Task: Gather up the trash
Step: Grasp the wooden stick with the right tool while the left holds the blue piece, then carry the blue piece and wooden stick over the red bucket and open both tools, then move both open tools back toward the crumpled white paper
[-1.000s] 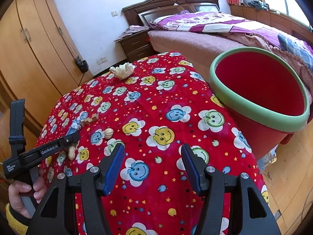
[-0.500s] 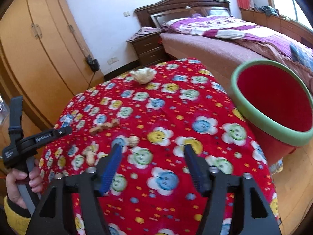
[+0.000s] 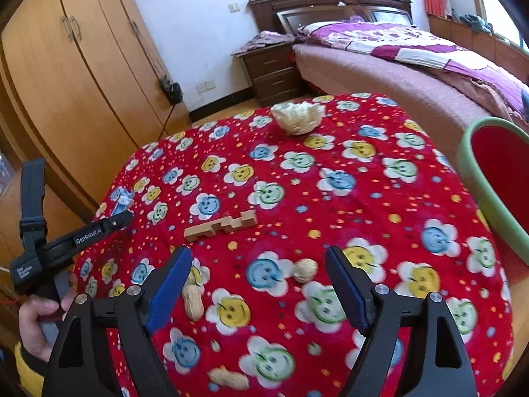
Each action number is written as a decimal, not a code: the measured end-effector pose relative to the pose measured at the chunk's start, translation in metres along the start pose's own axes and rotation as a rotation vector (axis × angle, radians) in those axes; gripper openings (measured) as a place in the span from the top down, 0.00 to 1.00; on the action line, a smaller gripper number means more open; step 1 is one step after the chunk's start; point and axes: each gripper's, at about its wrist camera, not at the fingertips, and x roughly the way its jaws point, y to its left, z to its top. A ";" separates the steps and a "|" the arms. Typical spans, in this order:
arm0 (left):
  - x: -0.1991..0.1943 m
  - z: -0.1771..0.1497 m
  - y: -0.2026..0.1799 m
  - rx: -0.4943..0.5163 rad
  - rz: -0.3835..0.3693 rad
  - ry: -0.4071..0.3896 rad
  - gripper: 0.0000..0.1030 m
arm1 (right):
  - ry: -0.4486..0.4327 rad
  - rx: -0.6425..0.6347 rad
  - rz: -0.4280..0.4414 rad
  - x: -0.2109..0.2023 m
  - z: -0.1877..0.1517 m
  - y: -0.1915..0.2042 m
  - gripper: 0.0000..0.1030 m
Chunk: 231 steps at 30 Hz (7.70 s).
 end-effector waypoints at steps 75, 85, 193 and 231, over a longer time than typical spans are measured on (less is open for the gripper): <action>-0.065 -0.021 -0.071 0.058 -0.209 -0.095 0.79 | -0.168 0.046 -0.046 -0.077 -0.006 -0.050 0.24; -0.081 -0.030 -0.106 0.088 -0.287 -0.074 0.79 | -0.223 0.100 -0.048 -0.107 -0.013 -0.079 0.24; -0.022 -0.043 -0.331 0.385 -0.366 0.082 0.56 | -0.258 0.324 -0.286 -0.131 -0.011 -0.269 0.22; -0.050 0.053 -0.138 0.229 -0.076 -0.114 0.55 | -0.232 0.118 -0.107 -0.093 0.057 -0.106 0.21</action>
